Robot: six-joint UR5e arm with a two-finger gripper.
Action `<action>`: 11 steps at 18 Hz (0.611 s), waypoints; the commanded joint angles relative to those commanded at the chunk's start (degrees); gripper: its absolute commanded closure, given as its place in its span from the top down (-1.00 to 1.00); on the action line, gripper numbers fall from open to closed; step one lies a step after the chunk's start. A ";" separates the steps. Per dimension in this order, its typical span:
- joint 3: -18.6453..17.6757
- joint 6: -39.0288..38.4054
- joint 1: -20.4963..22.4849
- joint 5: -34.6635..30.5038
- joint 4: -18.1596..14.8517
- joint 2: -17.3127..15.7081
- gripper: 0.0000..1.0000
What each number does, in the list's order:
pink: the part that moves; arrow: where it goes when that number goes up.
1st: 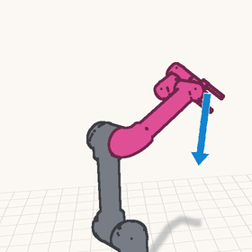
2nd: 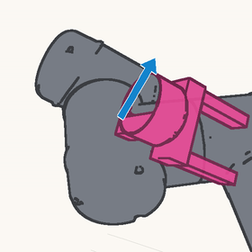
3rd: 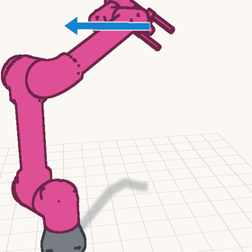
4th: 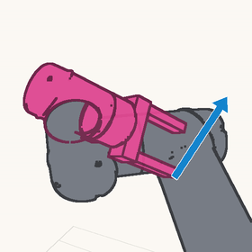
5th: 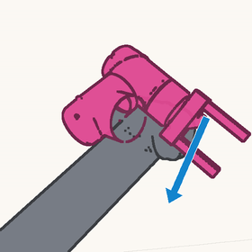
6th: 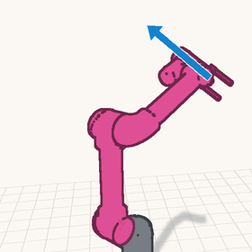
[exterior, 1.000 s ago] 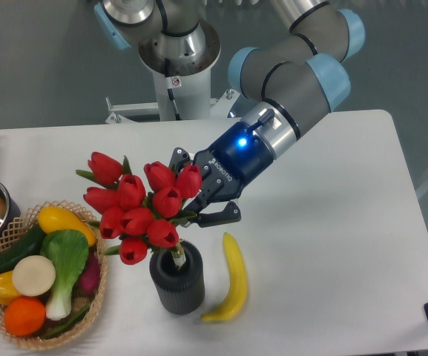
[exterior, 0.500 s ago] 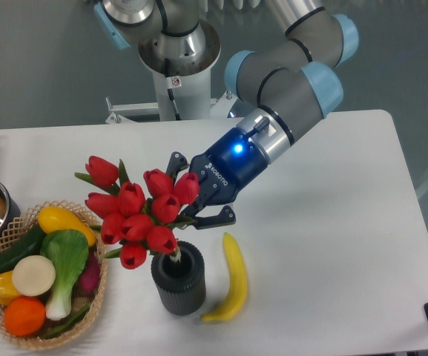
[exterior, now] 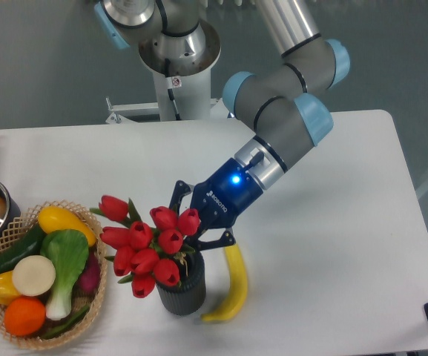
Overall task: Insert the flowers into the vase
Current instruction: 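Lower the tulip stems down into the grey vase opening, then open the gripper to release the tulips and lift away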
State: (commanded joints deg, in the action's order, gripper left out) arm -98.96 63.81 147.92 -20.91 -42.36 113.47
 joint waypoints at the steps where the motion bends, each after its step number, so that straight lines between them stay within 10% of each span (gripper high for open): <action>1: -0.09 0.00 -0.26 -0.44 0.00 0.09 0.44; 3: 0.17 0.00 -0.27 -3.42 0.00 0.79 1.00; 11: 0.00 -0.09 0.26 -6.93 -0.09 -0.17 1.00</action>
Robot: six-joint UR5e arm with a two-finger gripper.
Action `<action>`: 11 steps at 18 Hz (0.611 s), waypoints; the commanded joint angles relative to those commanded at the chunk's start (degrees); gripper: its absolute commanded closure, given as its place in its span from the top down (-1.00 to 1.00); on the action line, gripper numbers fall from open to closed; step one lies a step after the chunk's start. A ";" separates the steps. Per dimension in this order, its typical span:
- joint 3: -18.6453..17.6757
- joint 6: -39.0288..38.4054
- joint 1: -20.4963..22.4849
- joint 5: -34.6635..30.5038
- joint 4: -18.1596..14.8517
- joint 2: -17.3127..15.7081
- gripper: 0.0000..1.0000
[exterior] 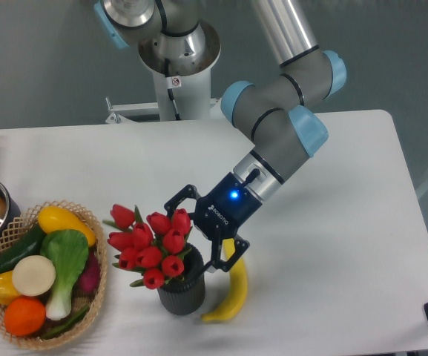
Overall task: Insert the flowers into the vase
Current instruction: 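Open the gripper to release the tulips and lift away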
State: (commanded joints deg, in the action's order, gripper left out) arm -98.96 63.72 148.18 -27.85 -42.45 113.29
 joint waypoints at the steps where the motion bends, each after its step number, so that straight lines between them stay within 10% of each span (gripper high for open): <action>1: 0.00 -0.26 0.35 -1.23 0.00 -0.70 1.00; 11: -0.26 -1.58 7.55 -8.00 0.00 -2.29 1.00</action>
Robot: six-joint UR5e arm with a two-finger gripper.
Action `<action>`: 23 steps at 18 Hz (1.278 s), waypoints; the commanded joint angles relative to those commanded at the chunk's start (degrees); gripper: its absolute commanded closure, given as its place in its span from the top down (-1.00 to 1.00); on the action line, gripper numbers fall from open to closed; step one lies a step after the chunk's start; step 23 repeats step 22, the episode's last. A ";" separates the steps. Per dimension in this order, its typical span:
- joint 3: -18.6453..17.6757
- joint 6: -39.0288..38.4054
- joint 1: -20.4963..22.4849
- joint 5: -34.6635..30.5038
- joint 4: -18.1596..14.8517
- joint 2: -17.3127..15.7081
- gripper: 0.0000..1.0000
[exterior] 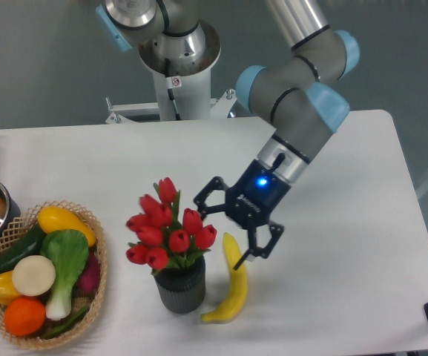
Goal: Insert the flowers into the vase
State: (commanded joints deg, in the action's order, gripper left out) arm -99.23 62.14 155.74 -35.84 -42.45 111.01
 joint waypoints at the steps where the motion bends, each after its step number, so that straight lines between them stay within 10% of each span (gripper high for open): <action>1: -0.18 0.18 0.70 -1.41 0.00 -0.09 1.00; 8: -0.26 0.70 6.86 -12.29 -0.09 -1.05 1.00; 16: 0.44 2.64 6.95 -41.99 -0.17 0.44 1.00; 23: -1.31 6.23 5.81 -48.78 -0.44 -1.40 1.00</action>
